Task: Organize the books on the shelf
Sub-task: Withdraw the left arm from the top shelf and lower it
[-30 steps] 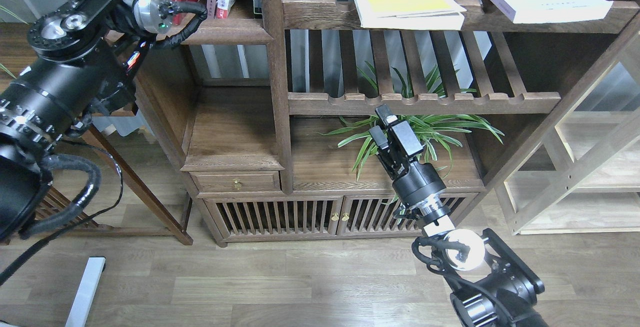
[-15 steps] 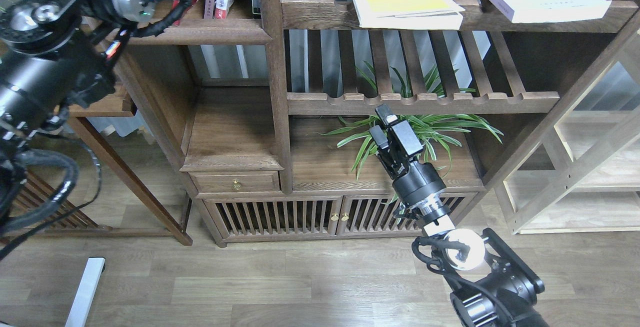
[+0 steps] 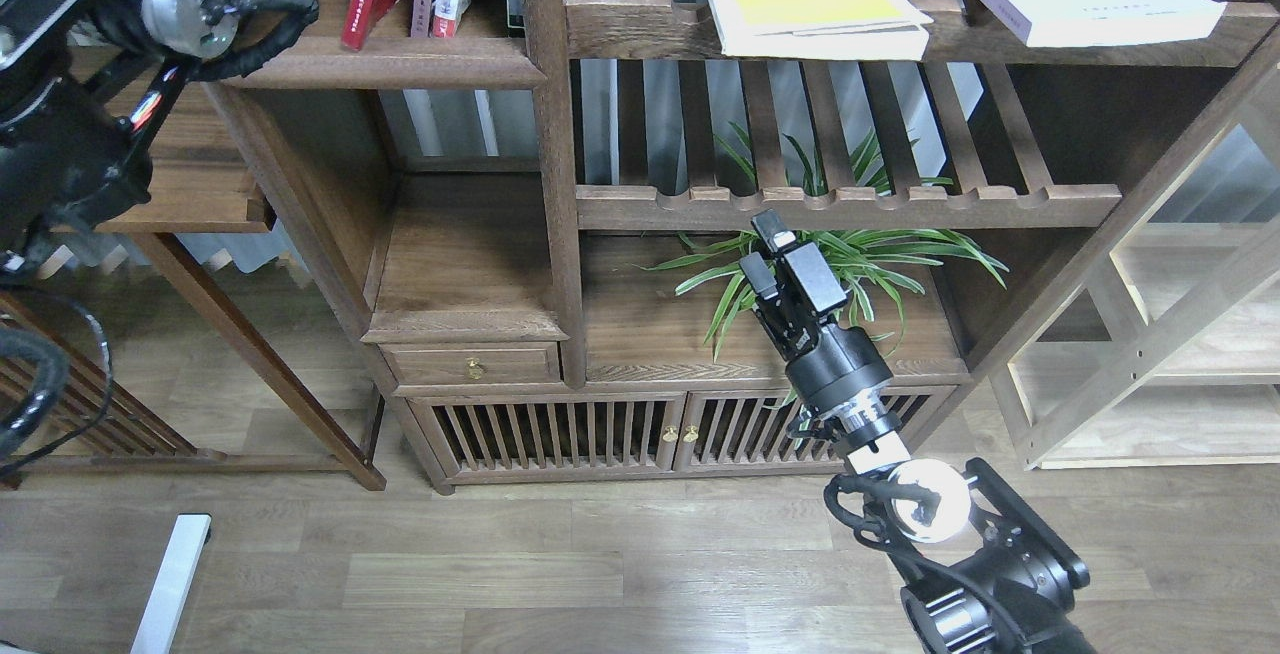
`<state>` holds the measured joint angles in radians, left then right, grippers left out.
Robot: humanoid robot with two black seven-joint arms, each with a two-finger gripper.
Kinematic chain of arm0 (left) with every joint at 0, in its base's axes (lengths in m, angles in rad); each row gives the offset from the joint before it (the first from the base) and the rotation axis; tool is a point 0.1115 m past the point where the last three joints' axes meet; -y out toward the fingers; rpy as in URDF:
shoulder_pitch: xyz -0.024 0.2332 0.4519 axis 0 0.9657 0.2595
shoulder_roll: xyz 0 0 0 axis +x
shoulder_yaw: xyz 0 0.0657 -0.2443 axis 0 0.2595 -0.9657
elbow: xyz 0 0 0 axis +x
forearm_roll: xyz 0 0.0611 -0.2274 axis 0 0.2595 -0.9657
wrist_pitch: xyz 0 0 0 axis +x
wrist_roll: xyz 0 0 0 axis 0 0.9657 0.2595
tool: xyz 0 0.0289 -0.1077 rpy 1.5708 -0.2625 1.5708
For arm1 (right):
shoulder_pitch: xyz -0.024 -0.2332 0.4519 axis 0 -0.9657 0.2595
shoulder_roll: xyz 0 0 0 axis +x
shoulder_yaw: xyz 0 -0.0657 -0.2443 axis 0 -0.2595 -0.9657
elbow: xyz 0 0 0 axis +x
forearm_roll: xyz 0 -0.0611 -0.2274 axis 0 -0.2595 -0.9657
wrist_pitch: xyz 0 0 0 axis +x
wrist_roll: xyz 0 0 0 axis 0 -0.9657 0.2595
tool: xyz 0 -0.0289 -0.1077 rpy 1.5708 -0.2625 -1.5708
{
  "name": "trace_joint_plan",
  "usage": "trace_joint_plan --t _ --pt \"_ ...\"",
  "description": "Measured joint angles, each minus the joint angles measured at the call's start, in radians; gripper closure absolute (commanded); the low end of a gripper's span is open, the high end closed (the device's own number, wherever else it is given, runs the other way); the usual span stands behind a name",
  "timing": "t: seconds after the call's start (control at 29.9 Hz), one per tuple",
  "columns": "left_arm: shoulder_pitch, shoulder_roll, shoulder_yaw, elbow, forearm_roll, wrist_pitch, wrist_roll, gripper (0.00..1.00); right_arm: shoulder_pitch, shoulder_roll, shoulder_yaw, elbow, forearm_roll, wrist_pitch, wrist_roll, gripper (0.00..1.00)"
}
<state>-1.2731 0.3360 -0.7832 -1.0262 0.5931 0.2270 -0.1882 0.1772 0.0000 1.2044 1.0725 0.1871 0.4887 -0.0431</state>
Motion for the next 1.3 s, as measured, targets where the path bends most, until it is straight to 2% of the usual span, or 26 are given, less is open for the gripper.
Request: trace_joint_plan --t 0.33,0.57,0.77,0.9,1.17,1.3 --pt "0.089 0.096 -0.014 -0.223 -0.001 0.042 0.008 0.03 0.007 -0.045 0.029 -0.003 0.014 0.0 -0.003 0.03" --pt "0.287 0.155 -0.126 -0.428 -0.013 0.041 0.005 0.01 -0.002 -0.058 0.088 0.01 0.036 0.0 -0.002 0.03" --pt "0.477 0.143 -0.219 -0.557 -0.032 -0.016 0.002 0.01 -0.037 -0.094 0.112 0.035 0.076 0.0 -0.003 0.04" --pt "0.575 0.129 -0.241 -0.592 -0.129 -0.129 -0.007 0.01 -0.047 -0.142 0.112 0.057 0.108 0.0 -0.005 0.04" --pt "0.834 0.082 -0.268 -0.609 -0.277 -0.49 -0.008 0.01 -0.046 -0.162 0.11 0.086 0.13 0.0 -0.006 0.04" --pt "0.93 0.02 -0.269 -0.603 -0.384 -0.586 0.0 0.01 -0.043 -0.163 0.108 0.093 0.13 0.0 -0.006 0.04"
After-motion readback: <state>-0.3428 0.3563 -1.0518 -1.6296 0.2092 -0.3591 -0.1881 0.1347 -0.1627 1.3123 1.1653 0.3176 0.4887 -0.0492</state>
